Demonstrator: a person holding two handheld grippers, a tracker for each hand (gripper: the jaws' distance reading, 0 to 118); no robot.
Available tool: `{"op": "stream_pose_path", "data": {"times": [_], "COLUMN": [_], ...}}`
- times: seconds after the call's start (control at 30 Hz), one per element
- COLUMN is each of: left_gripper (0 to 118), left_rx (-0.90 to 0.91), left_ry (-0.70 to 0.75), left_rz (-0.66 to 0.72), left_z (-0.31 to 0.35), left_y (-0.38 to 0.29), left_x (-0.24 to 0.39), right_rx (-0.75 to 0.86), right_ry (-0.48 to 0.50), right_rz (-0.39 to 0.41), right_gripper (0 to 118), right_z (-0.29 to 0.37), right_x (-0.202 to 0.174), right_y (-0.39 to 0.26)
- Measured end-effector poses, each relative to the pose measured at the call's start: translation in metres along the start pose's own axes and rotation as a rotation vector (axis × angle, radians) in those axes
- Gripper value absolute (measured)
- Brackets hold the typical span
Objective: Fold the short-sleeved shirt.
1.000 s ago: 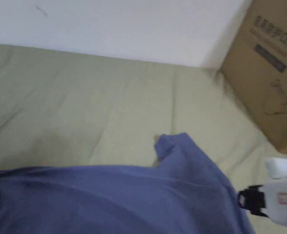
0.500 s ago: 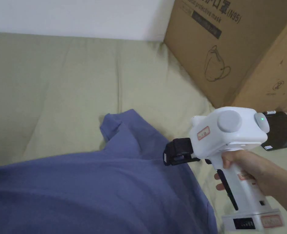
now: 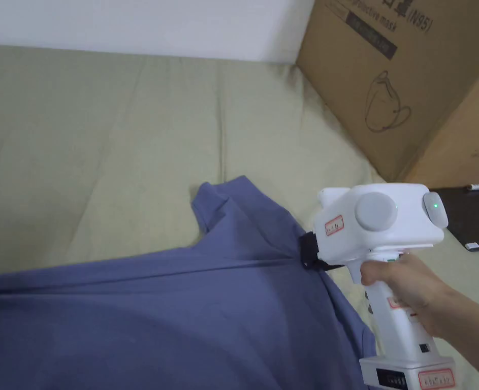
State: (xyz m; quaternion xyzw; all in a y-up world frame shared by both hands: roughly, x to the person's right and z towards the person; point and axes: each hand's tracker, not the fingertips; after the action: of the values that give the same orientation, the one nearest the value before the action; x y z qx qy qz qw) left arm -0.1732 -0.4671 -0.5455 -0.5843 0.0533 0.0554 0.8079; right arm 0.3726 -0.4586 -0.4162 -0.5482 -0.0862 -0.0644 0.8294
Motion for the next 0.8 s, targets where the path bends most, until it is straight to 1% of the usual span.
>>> {"op": "stream_pose_path", "data": {"times": [0.03, 0.07, 0.1, 0.13, 0.17, 0.27, 0.33, 0.37, 0.4, 0.47, 0.53, 0.63, 0.77, 0.8], "left_gripper": [3, 3, 3, 3, 3, 3, 3, 3, 3, 3, 3, 3, 3, 3], "left_rx": [0.010, 0.013, 0.013, 0.004, 0.001, 0.068, 0.109, 0.145, 0.178, 0.264, 0.345, 0.472, 0.621, 0.657], "left_ry": [-0.004, -0.016, -0.032, -0.059, -0.086, -0.189, -0.268, -0.279, -0.285, -0.259, -0.279, -0.308, -0.294, -0.296], "left_rz": [0.016, 0.022, 0.033, 0.064, 0.110, 0.214, 0.267, 0.277, 0.273, 0.240, 0.230, 0.237, 0.220, 0.221], "left_z": [0.003, 0.007, 0.017, 0.024, 0.032, 0.062, 0.087, 0.101, 0.114, 0.148, 0.181, 0.228, 0.281, 0.291], "left_y": [-0.002, -0.002, -0.005, -0.004, -0.001, 0.012, 0.021, 0.027, 0.032, 0.046, 0.059, 0.079, 0.099, 0.104], "left_x": [-0.001, -0.003, -0.003, -0.007, -0.012, -0.030, -0.036, -0.037, -0.036, -0.033, -0.032, -0.031, -0.024, -0.022], "right_rx": [0.021, 0.031, 0.058, 0.090, 0.120, 0.199, 0.226, 0.259, 0.291, 0.371, 0.437, 0.530, 0.695, 0.714], "right_ry": [-0.015, -0.010, 0.014, 0.017, 0.028, 0.017, 0.033, 0.041, 0.036, -0.003, -0.006, 0.024, -0.007, -0.017], "right_rz": [0.006, -0.007, -0.037, -0.061, -0.064, -0.044, -0.037, -0.033, -0.017, 0.012, 0.005, -0.038, -0.013, -0.003], "right_gripper": [1, 1, 1, 1, 1, 1, 1, 1, 1, 1, 1, 1, 1, 1], "right_z": [0.002, 0.008, 0.014, 0.020, 0.030, 0.062, 0.085, 0.098, 0.109, 0.136, 0.163, 0.208, 0.263, 0.275], "right_x": [-0.001, -0.002, -0.001, -0.004, -0.004, -0.007, -0.010, -0.012, -0.017, -0.024, -0.026, -0.029, -0.046, -0.051], "right_y": [-0.002, -0.002, -0.001, 0.006, 0.010, 0.033, 0.046, 0.053, 0.063, 0.080, 0.102, 0.134, 0.170, 0.179]}}
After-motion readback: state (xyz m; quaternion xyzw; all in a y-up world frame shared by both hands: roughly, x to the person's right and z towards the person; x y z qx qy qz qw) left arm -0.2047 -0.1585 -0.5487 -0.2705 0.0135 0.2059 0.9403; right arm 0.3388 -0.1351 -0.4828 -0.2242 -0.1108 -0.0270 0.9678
